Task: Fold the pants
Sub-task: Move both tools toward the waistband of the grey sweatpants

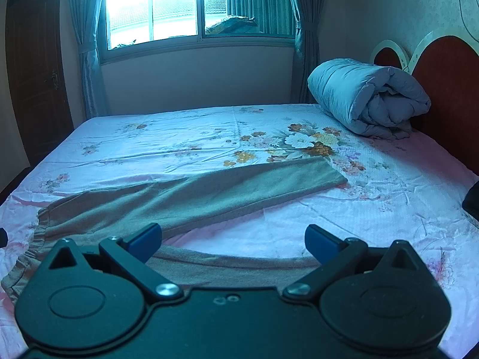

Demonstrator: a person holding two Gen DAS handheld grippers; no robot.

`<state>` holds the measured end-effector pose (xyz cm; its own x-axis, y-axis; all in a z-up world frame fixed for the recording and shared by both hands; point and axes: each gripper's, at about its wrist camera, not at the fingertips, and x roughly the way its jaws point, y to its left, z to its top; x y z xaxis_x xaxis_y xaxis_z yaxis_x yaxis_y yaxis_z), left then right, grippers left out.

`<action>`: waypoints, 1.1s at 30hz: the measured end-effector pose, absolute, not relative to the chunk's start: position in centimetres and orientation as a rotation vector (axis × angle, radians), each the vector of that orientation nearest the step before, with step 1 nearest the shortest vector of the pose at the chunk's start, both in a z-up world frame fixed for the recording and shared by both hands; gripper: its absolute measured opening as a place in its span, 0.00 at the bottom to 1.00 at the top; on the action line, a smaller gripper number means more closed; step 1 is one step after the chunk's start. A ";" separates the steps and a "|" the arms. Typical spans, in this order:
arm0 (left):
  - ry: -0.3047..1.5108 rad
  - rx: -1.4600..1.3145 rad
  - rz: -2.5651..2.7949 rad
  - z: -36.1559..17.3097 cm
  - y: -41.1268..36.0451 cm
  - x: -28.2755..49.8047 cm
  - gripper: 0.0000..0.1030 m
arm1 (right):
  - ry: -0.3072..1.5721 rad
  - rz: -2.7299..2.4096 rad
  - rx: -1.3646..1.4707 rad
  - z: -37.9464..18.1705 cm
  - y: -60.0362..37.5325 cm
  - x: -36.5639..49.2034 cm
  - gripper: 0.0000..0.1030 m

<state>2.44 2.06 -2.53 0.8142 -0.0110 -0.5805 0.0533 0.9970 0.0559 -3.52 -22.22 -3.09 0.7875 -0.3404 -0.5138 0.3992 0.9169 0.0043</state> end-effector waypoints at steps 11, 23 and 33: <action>0.639 0.069 -0.032 -3.1 2.1 3.2 1.00 | 0.542 -0.388 0.117 -3.5 -22.6 -3.1 0.94; 0.659 0.074 -0.046 -3.8 2.3 4.0 1.00 | 0.553 -0.372 0.107 -4.0 -22.5 -2.6 0.94; 0.686 0.094 -0.050 -5.3 3.3 6.1 1.00 | 0.560 -0.290 0.077 -4.3 -22.2 -1.2 0.94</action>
<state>6.08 3.25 -5.25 0.7731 -0.0148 -0.6341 0.0770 0.9945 0.0707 -1.23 -22.21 -4.32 0.8078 -0.2501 -0.5337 0.2920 0.9564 -0.0062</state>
